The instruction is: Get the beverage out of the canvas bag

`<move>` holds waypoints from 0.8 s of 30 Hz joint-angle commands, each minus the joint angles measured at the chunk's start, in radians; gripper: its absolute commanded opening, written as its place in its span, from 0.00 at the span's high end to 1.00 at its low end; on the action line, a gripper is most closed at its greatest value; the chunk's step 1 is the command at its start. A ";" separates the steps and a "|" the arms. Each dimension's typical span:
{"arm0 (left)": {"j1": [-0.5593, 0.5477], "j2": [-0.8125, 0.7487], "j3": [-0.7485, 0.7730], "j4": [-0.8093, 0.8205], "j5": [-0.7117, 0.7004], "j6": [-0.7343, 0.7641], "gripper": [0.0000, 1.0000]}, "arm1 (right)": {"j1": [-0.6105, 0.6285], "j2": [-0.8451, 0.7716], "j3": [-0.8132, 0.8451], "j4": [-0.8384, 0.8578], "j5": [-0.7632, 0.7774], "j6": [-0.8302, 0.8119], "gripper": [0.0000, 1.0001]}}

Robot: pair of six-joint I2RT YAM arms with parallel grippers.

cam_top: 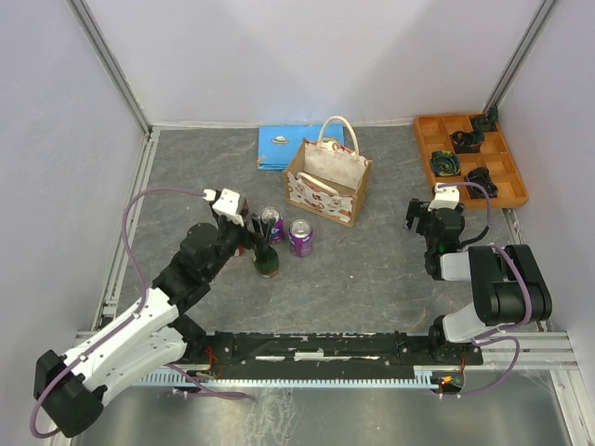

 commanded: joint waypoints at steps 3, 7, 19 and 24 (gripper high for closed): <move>-0.001 0.083 0.212 0.020 -0.187 0.062 0.15 | 0.000 -0.003 0.022 0.034 -0.004 -0.011 0.01; 0.042 0.181 0.346 -0.060 -0.235 0.116 0.11 | 0.000 -0.003 0.022 0.035 -0.004 -0.011 0.01; 0.536 0.367 0.440 -0.045 0.046 -0.050 0.01 | 0.000 -0.004 0.023 0.034 -0.004 -0.012 0.01; 0.734 0.450 0.460 -0.017 0.178 -0.185 0.01 | -0.001 -0.003 0.022 0.033 -0.004 -0.011 0.01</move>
